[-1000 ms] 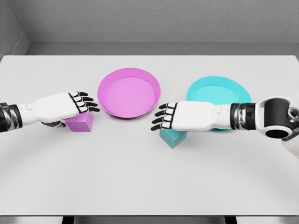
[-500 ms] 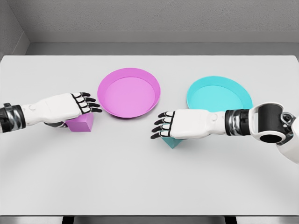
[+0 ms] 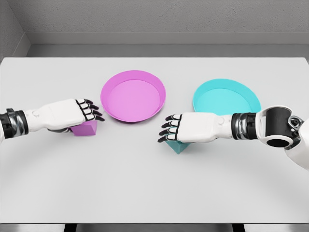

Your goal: Place the blocks in the corresponding plates according to their colors

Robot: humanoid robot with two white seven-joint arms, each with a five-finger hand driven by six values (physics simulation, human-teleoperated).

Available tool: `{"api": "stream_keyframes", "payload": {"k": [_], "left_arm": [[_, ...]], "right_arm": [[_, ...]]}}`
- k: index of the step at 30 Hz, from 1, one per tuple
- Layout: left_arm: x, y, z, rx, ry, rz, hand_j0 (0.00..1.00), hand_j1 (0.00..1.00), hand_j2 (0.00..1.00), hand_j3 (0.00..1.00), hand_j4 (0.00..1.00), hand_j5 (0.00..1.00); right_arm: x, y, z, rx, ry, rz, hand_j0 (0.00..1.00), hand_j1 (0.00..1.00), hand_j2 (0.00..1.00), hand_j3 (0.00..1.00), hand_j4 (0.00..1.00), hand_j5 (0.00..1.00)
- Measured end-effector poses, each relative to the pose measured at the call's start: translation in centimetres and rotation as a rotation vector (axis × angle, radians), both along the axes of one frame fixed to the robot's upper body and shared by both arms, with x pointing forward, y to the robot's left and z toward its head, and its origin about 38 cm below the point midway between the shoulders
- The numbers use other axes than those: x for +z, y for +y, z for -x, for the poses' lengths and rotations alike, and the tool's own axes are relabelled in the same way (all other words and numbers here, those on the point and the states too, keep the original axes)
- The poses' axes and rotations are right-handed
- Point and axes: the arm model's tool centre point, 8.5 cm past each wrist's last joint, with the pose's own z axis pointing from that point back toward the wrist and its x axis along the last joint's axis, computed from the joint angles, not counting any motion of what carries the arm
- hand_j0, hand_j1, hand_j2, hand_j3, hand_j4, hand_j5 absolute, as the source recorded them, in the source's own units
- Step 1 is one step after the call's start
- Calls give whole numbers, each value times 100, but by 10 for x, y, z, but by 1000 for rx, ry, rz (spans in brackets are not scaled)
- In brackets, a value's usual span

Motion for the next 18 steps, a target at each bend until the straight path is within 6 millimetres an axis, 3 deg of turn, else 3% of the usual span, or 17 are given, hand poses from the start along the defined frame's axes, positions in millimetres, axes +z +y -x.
{"api": "stream_keyframes", "payload": {"k": [6,13,18], "left_arm": [[-1,1,1,-4,-7,-18,60,60,60,60,60,60],[4,1,-1,-8,-19,-22,56,56,56,56,56,56],[17,0,-8,-10,-52,-21,54,54,54,54,54,54]], "right_arm": [[-3,2,-2,-4,-6,10,100,100,100,100,100,100],[-7,5,-7,-12,-8,14,100,100,100,100,100,100],[-11,4,-9,-23,5,26,100,100,100,100,100,100]]}}
